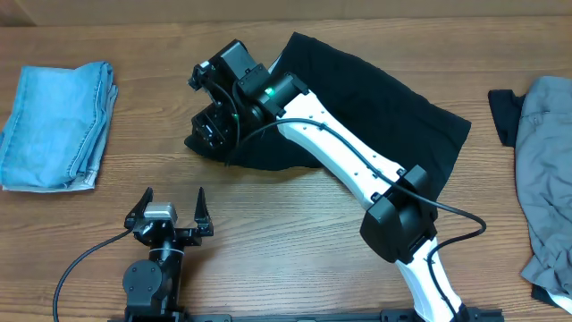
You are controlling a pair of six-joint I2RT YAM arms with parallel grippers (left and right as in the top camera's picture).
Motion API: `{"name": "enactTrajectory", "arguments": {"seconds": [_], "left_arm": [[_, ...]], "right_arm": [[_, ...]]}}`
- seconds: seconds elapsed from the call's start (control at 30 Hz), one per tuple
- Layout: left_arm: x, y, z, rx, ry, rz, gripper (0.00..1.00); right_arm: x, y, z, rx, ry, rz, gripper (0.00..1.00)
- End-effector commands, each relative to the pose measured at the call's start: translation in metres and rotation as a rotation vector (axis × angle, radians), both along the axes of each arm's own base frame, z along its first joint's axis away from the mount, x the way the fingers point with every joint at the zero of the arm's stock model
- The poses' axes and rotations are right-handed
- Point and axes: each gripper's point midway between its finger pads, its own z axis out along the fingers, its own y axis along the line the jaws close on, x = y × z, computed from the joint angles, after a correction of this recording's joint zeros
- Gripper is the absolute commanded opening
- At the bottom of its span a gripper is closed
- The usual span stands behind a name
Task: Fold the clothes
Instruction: 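Grasp the black shorts with the right gripper and drag them to center, then grasp the shorts' far left corner with the left gripper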
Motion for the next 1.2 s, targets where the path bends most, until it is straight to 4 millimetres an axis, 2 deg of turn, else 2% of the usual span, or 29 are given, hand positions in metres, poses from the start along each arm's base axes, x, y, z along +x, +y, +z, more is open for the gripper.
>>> {"name": "enactTrajectory", "arguments": {"seconds": [0.0, 0.07, 0.1, 0.13, 0.2, 0.27, 0.3, 0.37, 0.4, 0.43, 0.47, 0.5, 0.53, 0.6, 0.67, 0.73, 0.77, 0.8, 0.83, 0.87, 0.97, 1.03, 1.1, 1.17], "left_arm": [[0.000, 0.003, 0.001, -0.014, -0.007, 0.014, 1.00], [0.000, 0.003, 0.001, -0.014, -0.007, 0.014, 1.00], [0.000, 0.003, 0.001, -0.014, -0.007, 0.014, 1.00], [0.000, 0.003, 0.001, -0.014, -0.007, 0.014, 1.00], [0.000, 0.003, 0.001, -0.014, -0.007, 0.014, 1.00], [0.000, 0.003, 0.001, -0.014, -0.007, 0.014, 1.00], [0.000, 0.004, 0.002, -0.007, -0.011, 0.023, 1.00], [0.000, 0.017, 0.015, -0.003, -0.064, 0.097, 1.00], [0.000, 0.021, 0.015, -0.001, -0.065, 0.120, 1.00], [-0.001, 0.026, 0.012, 0.010, -0.051, 0.149, 1.00], [-0.002, 0.032, 0.007, 0.028, -0.030, 0.182, 1.00], [-0.003, 0.037, 0.006, 0.060, -0.023, 0.208, 1.00], [-0.004, 0.043, 0.011, 0.109, -0.037, 0.240, 1.00], [-0.006, 0.051, 0.017, 0.163, -0.053, 0.289, 1.00], [-0.006, 0.051, 0.014, 0.171, -0.042, 0.288, 1.00], [-0.002, 0.036, 0.021, 0.157, -0.075, 0.204, 1.00], [-0.001, 0.028, 0.030, 0.173, -0.115, 0.156, 1.00], [-0.001, 0.018, 0.040, 0.168, -0.162, 0.102, 1.00], [-0.004, -0.005, 0.062, 0.170, -0.262, -0.024, 1.00], [-0.009, -0.019, 0.079, 0.168, -0.328, -0.100, 1.00], [-0.018, -0.028, 0.112, 0.122, -0.380, -0.155, 1.00], [-0.021, -0.032, 0.134, 0.127, -0.355, -0.182, 1.00], [-0.018, -0.036, 0.162, 0.138, -0.306, -0.211, 1.00], [-0.006, -0.042, 0.189, 0.157, -0.239, -0.245, 1.00]], "right_arm": [[0.039, -0.056, 0.096, 0.019, -0.215, -0.181, 0.82], [0.058, -0.106, 0.114, -0.043, -0.251, -0.355, 0.79], [0.064, -0.124, 0.117, -0.066, -0.253, -0.405, 0.78], [0.072, -0.156, 0.117, -0.102, -0.236, -0.488, 0.75], [0.081, -0.200, 0.108, -0.139, -0.166, -0.602, 0.66], [0.088, -0.249, 0.094, -0.184, -0.087, -0.702, 0.52], [0.089, -0.272, 0.089, -0.193, -0.048, -0.736, 0.50], [0.094, -0.304, 0.086, -0.176, 0.003, -0.788, 0.50], [0.095, -0.320, 0.085, -0.176, 0.020, -0.816, 0.48], [0.095, -0.331, 0.083, -0.183, 0.030, -0.838, 0.38], [0.094, -0.344, 0.081, -0.190, 0.045, -0.862, 0.17], [0.094, -0.355, 0.080, -0.196, 0.057, -0.884, 0.04], [0.093, -0.366, 0.078, -0.203, 0.070, -0.904, 0.04], [0.090, -0.382, 0.075, -0.214, 0.093, -0.935, 0.04], [0.087, -0.392, 0.074, -0.222, 0.109, -0.954, 0.04], [0.085, -0.401, 0.072, -0.229, 0.123, -0.970, 0.04], [0.082, -0.404, 0.070, -0.236, 0.137, -0.977, 0.04], [0.081, -0.406, 0.068, -0.240, 0.146, -0.979, 0.04], [0.078, -0.407, 0.066, -0.247, 0.161, -0.981, 0.04], [0.074, -0.408, 0.064, -0.253, 0.179, -0.987, 0.04], [0.071, -0.408, 0.062, -0.248, 0.209, -1.018, 0.04], [0.071, -0.408, 0.062, -0.244, 0.212, -1.026, 0.04], [0.070, -0.408, 0.061, -0.246, 0.217, -1.026, 0.04], [0.069, -0.409, 0.061, -0.248, 0.223, -1.035, 0.04]]}}
